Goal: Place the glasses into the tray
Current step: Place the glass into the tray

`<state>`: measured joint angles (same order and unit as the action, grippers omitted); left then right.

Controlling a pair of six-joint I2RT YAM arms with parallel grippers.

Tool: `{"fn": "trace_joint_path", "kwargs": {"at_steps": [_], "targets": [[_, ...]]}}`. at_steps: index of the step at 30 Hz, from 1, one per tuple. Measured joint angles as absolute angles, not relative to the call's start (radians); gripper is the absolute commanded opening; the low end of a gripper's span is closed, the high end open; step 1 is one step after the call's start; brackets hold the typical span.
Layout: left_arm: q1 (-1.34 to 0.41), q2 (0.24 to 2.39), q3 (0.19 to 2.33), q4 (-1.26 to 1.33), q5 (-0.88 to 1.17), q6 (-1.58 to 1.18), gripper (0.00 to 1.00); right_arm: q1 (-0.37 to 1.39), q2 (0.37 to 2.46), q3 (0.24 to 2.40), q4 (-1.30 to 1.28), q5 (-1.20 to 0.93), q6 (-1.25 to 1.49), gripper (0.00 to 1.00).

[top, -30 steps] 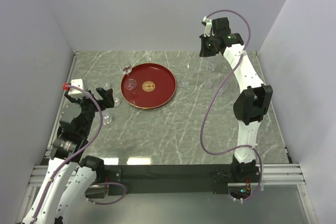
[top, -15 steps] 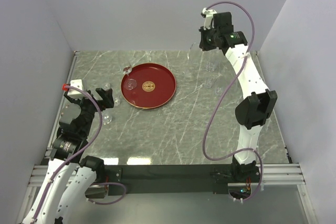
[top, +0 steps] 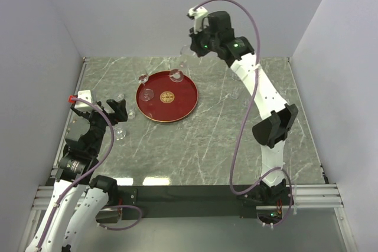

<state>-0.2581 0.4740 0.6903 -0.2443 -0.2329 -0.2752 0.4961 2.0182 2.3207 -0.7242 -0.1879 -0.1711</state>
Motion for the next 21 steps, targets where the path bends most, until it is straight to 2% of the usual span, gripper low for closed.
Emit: {"fn": "trace_joint_path", "kwargs": {"at_steps": [9, 21], "targets": [[-0.258, 0.474, 0.690, -0.244, -0.234, -0.275, 0.99, 0.612, 2.159, 2.394, -0.646, -0.154, -0.210, 0.00], [-0.256, 0.472, 0.690, -0.244, -0.234, -0.275, 0.99, 0.647, 2.237, 2.394, -0.627, -0.086, -0.256, 0.00]]}}
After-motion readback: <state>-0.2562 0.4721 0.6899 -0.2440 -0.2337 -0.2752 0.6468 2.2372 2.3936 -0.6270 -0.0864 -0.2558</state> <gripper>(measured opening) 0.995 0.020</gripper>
